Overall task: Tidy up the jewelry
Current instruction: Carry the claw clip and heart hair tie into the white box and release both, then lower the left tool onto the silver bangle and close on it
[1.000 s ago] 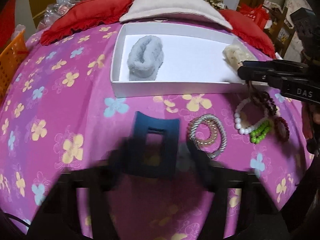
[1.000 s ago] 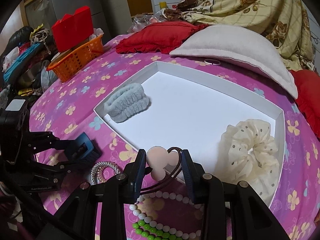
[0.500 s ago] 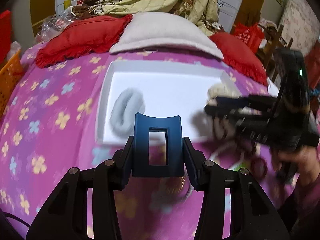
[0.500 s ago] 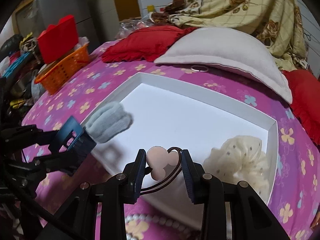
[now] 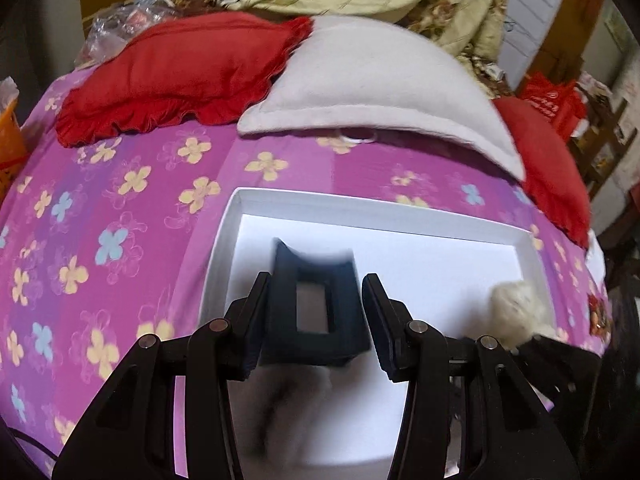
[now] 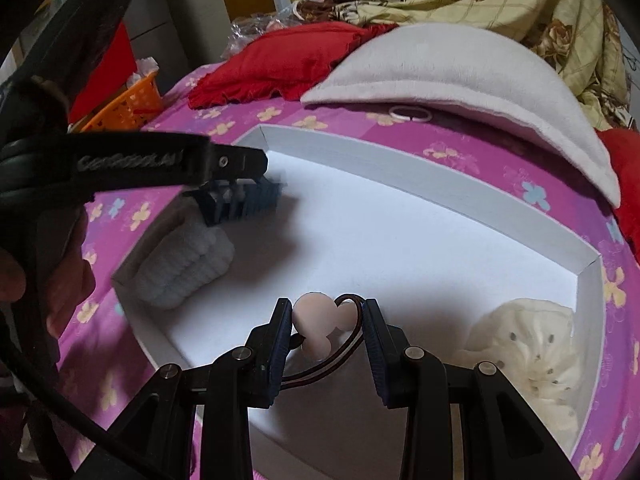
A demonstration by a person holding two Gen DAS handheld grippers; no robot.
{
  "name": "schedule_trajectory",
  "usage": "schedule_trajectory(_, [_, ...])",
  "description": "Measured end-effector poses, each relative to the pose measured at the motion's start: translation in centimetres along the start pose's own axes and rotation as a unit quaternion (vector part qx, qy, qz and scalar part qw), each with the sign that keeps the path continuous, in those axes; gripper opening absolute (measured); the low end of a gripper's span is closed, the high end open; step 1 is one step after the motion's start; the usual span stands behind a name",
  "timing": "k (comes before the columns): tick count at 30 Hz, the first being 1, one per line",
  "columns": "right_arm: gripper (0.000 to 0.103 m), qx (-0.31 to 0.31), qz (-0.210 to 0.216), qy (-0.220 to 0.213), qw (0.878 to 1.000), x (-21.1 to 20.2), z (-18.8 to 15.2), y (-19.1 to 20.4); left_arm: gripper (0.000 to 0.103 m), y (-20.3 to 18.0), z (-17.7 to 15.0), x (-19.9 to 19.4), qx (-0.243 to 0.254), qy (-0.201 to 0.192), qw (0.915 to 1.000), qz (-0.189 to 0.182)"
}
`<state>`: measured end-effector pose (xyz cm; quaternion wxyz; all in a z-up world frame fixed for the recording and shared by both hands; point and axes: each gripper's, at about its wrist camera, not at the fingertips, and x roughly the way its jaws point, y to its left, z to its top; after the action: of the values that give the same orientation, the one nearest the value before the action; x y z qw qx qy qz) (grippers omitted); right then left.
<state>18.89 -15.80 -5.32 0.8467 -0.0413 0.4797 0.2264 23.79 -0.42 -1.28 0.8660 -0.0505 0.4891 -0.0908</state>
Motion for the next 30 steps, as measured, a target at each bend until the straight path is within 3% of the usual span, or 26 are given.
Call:
schedule_trajectory(6, [0.035,-0.013,-0.017,-0.001,1.000,0.8,-0.2,0.5,0.045,1.0,0.2,1.7,-0.017,0.010,0.9998,-0.001])
schedule_trajectory(7, [0.038,-0.010,-0.016,-0.001,1.000,0.8,-0.2,0.4,0.045,0.9,0.2,1.6,-0.017,0.009,0.9998,0.002])
schedule_trajectory(8, [0.049,-0.003,-0.013,0.000,1.000,0.7,-0.2,0.3,0.047,0.9,0.2,1.6,-0.017,0.008,0.9998,0.006])
schedule_trajectory(9, [0.055,0.007,-0.010,-0.001,1.000,0.5,-0.3,0.1,0.050,0.9,0.2,1.5,-0.017,0.008,0.9998,0.003])
schedule_trajectory(11, [0.057,0.019,-0.003,-0.003,1.000,0.1,-0.5,-0.1,0.071,0.9,0.1,1.3,-0.020,0.006,0.9998,-0.006])
schedule_trajectory(13, [0.057,0.023,-0.003,-0.001,1.000,-0.5,-0.8,-0.2,0.077,1.2,-0.1,0.6,-0.027,-0.005,0.9995,-0.014])
schedule_trajectory(16, [0.058,0.019,-0.007,0.001,1.000,-1.6,-1.4,0.1,0.077,1.2,-0.5,-0.5,-0.025,-0.010,0.9995,-0.017])
schedule_trajectory(19, [0.066,0.019,-0.030,0.004,0.999,-2.6,-2.0,0.3,0.077,0.7,-1.3,-1.8,-0.010,-0.019,0.9997,-0.006])
schedule_trajectory(30, [0.067,0.044,-0.055,-0.025,0.997,-7.7,-6.0,0.5,0.077,-0.7,-6.5,-6.6,0.021,-0.057,0.9977,0.031])
